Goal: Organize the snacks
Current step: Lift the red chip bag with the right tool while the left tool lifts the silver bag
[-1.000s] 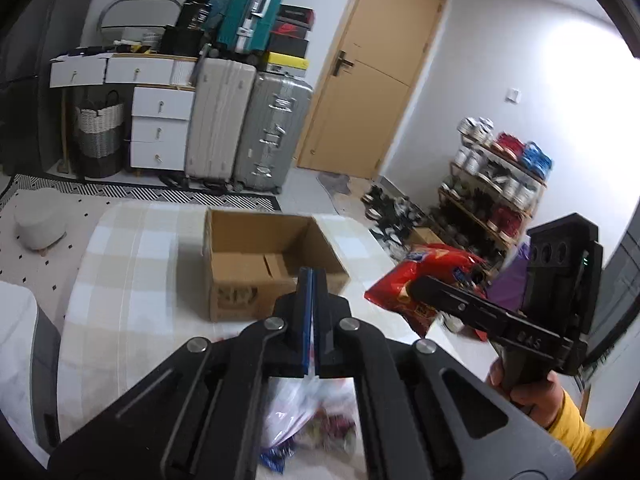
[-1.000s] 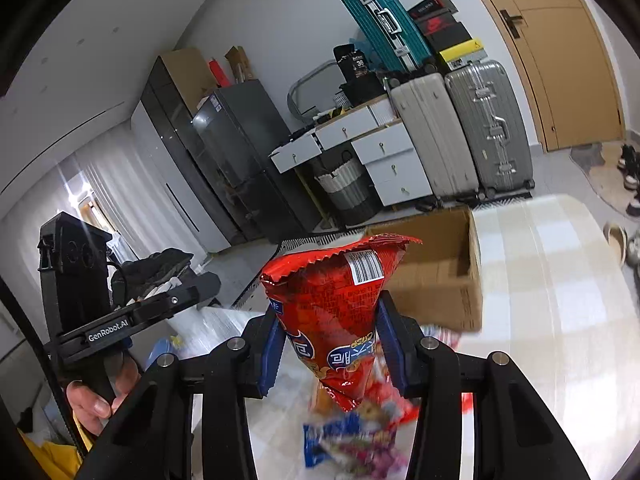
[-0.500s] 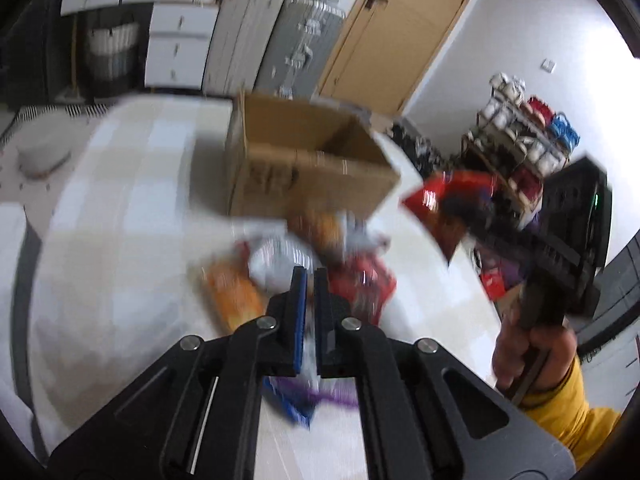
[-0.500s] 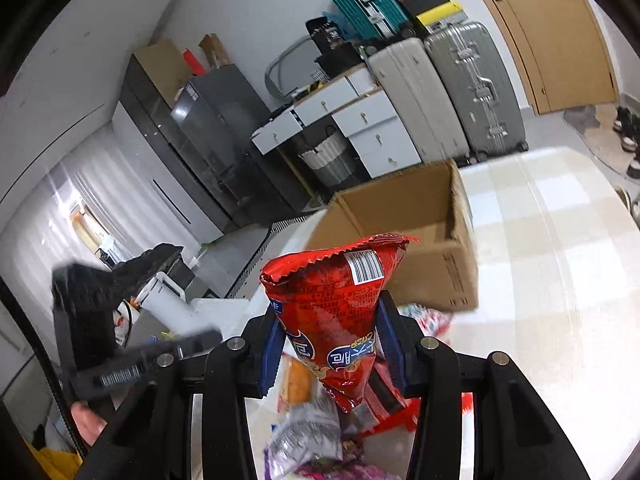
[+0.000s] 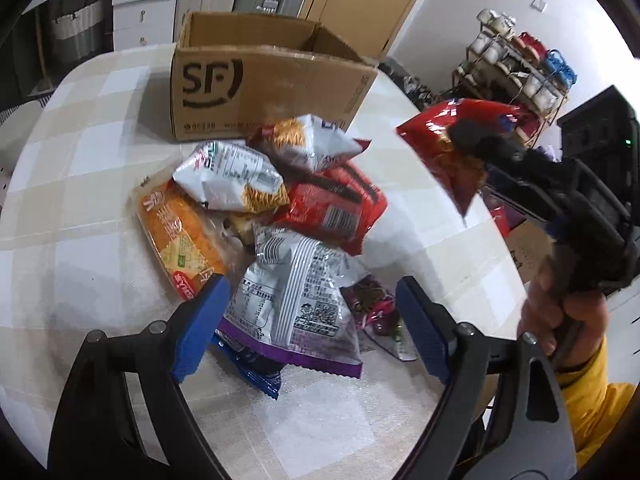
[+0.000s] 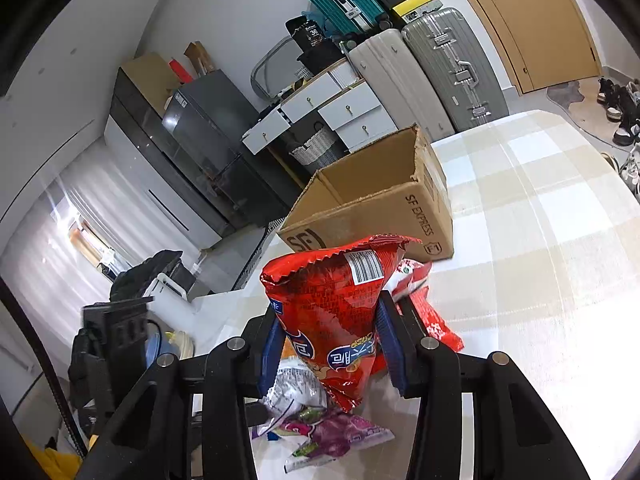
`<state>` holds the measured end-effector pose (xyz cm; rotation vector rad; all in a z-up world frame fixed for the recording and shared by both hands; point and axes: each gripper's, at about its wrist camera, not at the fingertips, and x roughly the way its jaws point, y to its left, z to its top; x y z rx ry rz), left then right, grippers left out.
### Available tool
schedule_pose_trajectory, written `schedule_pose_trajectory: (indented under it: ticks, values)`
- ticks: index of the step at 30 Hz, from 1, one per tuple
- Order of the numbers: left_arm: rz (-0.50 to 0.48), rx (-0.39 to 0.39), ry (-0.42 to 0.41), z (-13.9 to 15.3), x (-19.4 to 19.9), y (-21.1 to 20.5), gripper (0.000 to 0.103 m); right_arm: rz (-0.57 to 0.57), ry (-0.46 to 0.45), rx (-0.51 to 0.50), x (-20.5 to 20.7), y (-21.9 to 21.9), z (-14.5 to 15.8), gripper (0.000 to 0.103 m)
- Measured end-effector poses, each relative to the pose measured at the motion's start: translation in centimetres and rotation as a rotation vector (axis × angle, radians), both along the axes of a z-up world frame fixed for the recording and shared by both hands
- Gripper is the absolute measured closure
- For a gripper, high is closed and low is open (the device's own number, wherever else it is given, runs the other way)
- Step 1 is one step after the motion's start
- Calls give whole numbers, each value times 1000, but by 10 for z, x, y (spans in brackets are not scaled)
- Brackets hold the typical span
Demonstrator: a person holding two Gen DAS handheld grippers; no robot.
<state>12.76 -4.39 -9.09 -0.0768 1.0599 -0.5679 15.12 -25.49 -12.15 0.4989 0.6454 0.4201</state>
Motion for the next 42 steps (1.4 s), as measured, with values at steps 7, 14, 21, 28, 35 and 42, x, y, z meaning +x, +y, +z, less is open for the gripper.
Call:
schedule_pose_trajectory:
  ticks: [7, 14, 21, 28, 35, 42]
  values:
    - [-41, 45, 10, -20, 7, -14, 49, 2, 11, 17, -3, 0, -5, 59]
    - [-27, 41, -7, -18, 8, -9, 77, 2, 10, 27, -4, 0, -6, 59]
    - [-4, 31, -10, -13, 9, -1, 87, -5, 11, 32, -5, 1, -6, 59]
    - [15, -26, -2, -6, 5, 14, 89, -9, 10, 35, -7, 1, -5, 59]
    - [43, -109, -48, 24, -7, 34, 89, -11, 1, 31, -11, 4, -1, 59]
    - [65, -200, -128, 73, -9, 53, 89, 9, -44, -5, -11, 13, 23, 59]
